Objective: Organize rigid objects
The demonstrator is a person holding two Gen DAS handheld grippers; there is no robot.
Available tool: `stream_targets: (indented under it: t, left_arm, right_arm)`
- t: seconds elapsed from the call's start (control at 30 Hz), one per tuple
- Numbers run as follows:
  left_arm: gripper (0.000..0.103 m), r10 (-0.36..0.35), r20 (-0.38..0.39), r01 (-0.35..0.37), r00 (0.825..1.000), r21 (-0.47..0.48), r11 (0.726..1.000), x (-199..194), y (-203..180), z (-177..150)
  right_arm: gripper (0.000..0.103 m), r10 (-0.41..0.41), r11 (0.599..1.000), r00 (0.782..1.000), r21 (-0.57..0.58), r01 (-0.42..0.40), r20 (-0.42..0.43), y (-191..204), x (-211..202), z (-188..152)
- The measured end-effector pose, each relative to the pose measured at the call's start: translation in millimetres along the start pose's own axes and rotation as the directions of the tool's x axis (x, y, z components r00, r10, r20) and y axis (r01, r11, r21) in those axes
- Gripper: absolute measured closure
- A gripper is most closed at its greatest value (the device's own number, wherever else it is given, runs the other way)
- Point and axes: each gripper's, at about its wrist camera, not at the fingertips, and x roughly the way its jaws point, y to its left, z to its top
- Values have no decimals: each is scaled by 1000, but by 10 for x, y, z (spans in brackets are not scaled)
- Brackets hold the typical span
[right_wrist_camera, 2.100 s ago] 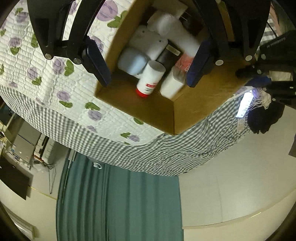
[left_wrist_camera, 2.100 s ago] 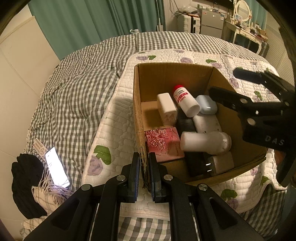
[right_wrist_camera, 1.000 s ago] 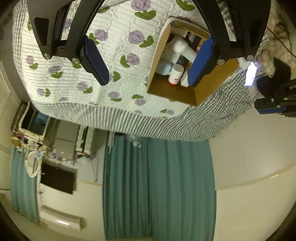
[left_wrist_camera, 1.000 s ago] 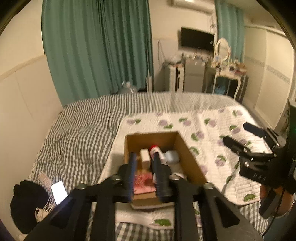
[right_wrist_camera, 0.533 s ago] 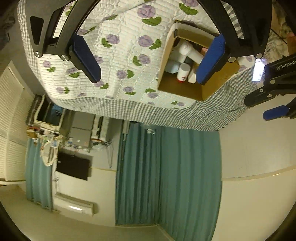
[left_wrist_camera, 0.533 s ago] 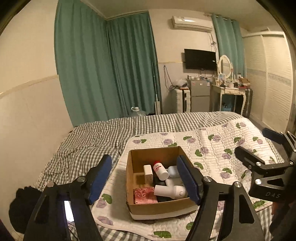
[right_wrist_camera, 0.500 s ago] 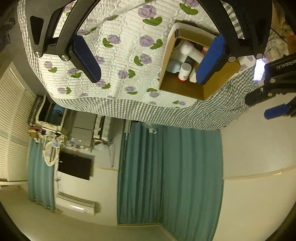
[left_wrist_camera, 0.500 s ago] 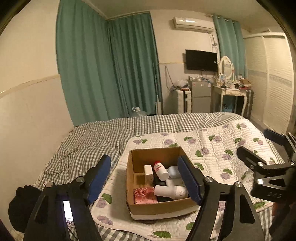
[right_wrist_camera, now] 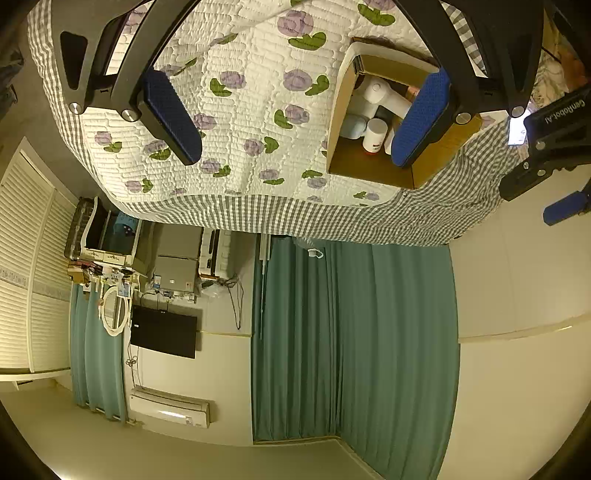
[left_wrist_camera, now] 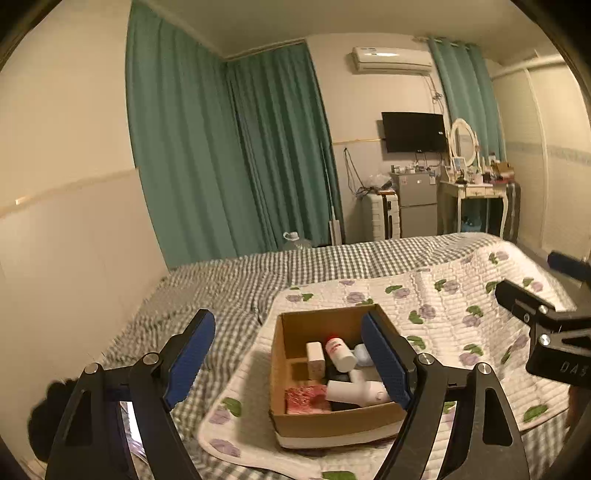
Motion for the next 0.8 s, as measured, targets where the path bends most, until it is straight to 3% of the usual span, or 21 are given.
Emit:
stream_targets:
  t: [0.5, 0.8]
  left_arm:
    - [18, -4, -60, 1, 998, -53, 999, 114, 100, -98]
    - [18, -10, -51, 7, 999, -49, 999, 76, 113, -106]
  right_arm:
    - [0, -2, 1000, 1000, -12, 2, -16, 9, -1, 13]
    - [0, -2, 1000, 1000, -12, 2, -16, 22, 14, 4]
